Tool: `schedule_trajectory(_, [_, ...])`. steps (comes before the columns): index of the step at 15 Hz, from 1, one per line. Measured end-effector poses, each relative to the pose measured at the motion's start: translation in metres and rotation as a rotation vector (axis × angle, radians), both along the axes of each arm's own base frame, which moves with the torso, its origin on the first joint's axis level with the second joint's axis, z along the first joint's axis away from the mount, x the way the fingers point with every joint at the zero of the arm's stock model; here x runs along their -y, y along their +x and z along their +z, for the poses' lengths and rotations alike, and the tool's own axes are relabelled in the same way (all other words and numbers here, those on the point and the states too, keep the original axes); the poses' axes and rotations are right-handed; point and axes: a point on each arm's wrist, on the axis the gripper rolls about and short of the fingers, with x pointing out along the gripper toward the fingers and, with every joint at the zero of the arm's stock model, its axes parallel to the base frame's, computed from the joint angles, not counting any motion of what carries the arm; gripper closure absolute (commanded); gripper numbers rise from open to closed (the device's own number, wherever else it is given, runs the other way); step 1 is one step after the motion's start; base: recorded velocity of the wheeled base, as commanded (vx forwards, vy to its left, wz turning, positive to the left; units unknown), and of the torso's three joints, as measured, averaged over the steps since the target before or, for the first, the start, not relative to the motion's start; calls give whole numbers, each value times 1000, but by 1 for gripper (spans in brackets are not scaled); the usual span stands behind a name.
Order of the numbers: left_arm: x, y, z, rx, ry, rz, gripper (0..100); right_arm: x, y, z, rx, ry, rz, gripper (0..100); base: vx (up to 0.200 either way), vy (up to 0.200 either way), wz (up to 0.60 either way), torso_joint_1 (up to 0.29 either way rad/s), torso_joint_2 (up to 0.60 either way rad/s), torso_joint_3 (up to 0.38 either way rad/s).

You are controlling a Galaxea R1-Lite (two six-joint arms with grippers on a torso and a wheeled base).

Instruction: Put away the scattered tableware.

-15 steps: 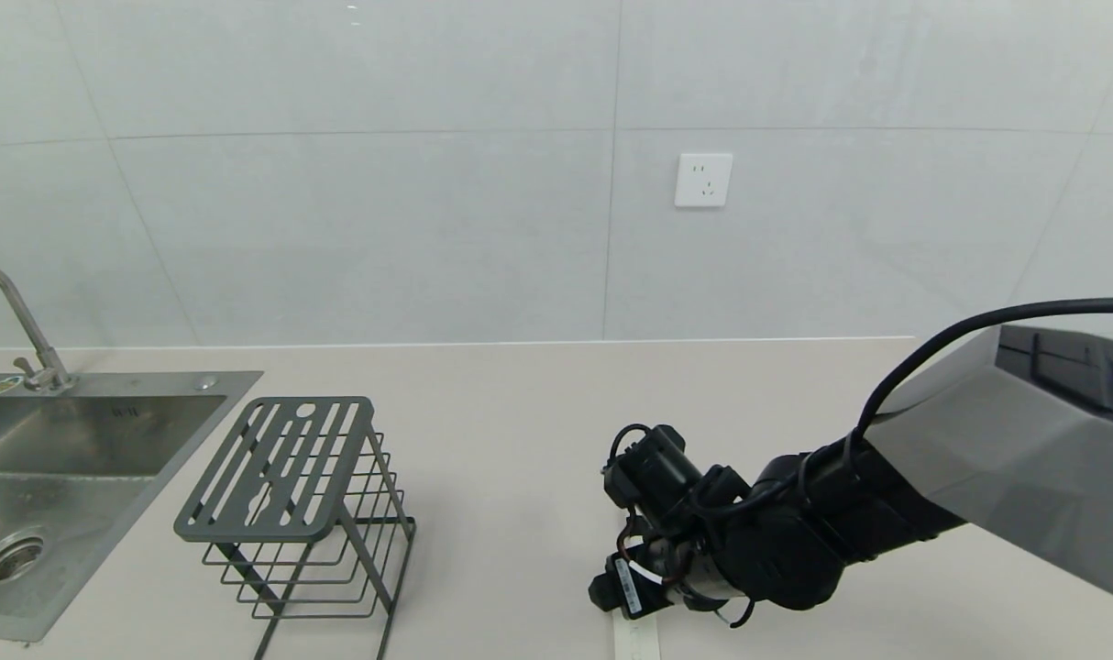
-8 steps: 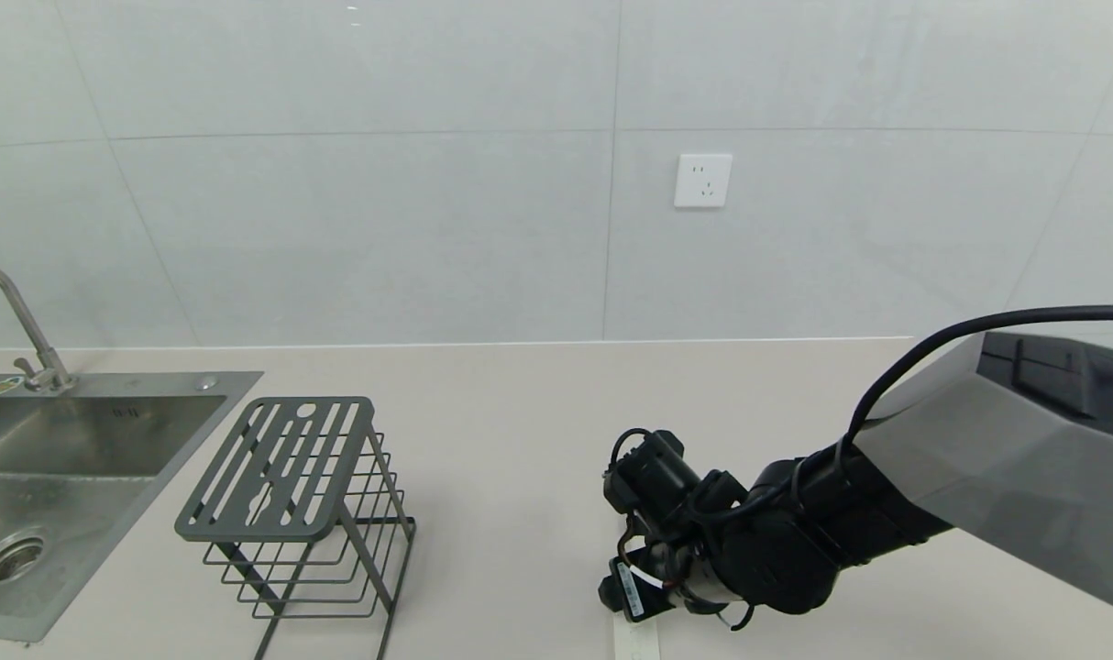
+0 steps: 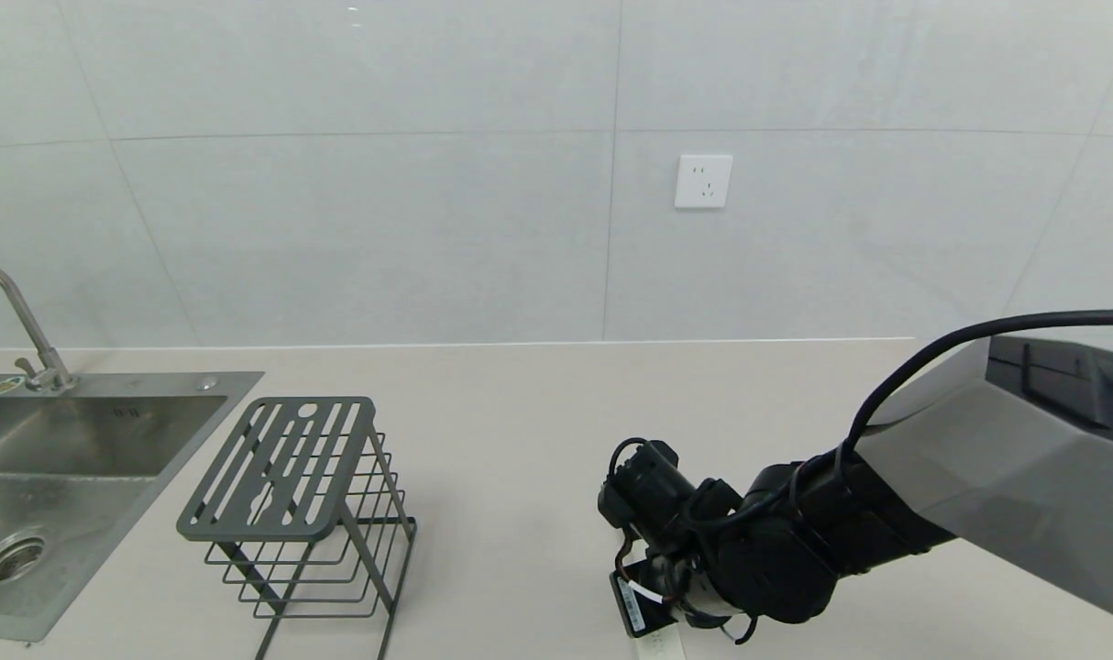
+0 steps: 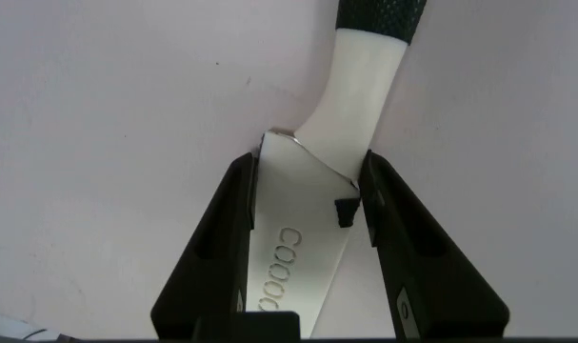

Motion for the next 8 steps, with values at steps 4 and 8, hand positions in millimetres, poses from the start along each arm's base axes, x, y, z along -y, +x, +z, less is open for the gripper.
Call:
schedule_trajectory(4, [0, 0, 0, 0, -7, -16, 0, 4, 3, 5, 17, -17, 42, 100, 0, 0, 0, 0, 0, 0])
schedule_trajectory(8, [1, -9, 42, 247, 6, -57, 0, 5, 11, 29, 128, 29, 134, 100, 0, 0, 0, 0, 0, 0])
